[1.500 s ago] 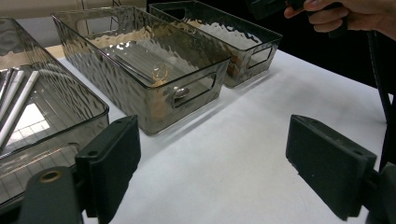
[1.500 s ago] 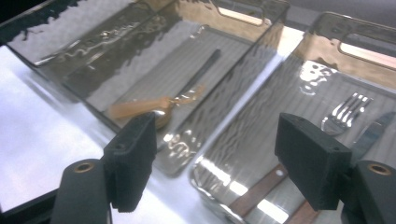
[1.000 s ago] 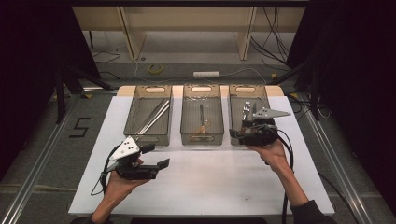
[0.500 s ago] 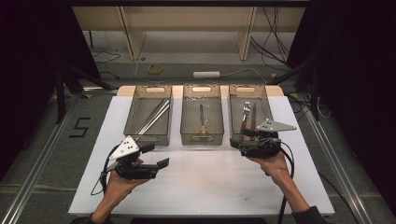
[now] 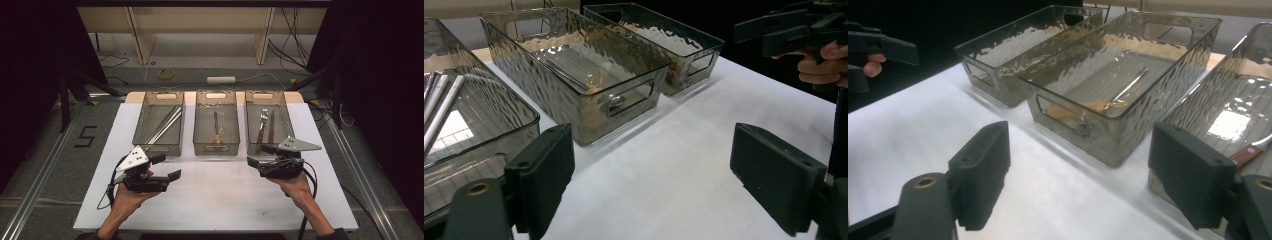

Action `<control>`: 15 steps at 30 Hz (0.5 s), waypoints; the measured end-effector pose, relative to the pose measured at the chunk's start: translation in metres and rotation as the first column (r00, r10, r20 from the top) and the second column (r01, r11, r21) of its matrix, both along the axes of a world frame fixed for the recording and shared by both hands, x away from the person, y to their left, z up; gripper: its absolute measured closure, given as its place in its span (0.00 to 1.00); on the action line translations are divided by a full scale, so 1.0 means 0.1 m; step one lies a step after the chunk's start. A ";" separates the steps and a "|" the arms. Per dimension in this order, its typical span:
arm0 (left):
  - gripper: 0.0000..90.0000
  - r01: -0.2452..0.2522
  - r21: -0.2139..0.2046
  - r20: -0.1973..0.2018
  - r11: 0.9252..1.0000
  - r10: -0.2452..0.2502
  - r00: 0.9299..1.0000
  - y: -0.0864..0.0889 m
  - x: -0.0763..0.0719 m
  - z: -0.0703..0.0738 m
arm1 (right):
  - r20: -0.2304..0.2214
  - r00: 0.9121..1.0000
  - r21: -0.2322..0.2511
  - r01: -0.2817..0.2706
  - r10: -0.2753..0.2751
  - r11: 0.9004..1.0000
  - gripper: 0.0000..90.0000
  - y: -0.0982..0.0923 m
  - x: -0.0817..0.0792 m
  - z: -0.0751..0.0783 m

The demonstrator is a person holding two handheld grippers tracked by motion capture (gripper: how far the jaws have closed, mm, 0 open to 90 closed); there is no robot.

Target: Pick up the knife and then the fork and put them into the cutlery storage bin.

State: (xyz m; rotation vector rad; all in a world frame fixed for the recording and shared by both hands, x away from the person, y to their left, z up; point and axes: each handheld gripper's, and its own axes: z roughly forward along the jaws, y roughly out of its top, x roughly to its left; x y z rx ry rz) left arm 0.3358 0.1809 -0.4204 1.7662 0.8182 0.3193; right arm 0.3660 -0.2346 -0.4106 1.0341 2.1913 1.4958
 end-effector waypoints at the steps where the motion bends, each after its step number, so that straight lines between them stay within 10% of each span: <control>1: 0.20 0.001 -0.001 0.000 1.000 -0.001 1.000 0.00 0.00 0.00 | 0.003 1.000 0.000 0.000 0.000 1.000 0.27 -0.01 -0.03 0.00; 15: 0.19 0.003 -0.007 -0.005 1.000 -0.003 1.000 0.00 0.00 0.00 | 0.023 1.000 0.021 0.006 -0.006 1.000 0.26 -0.15 -0.31 -0.08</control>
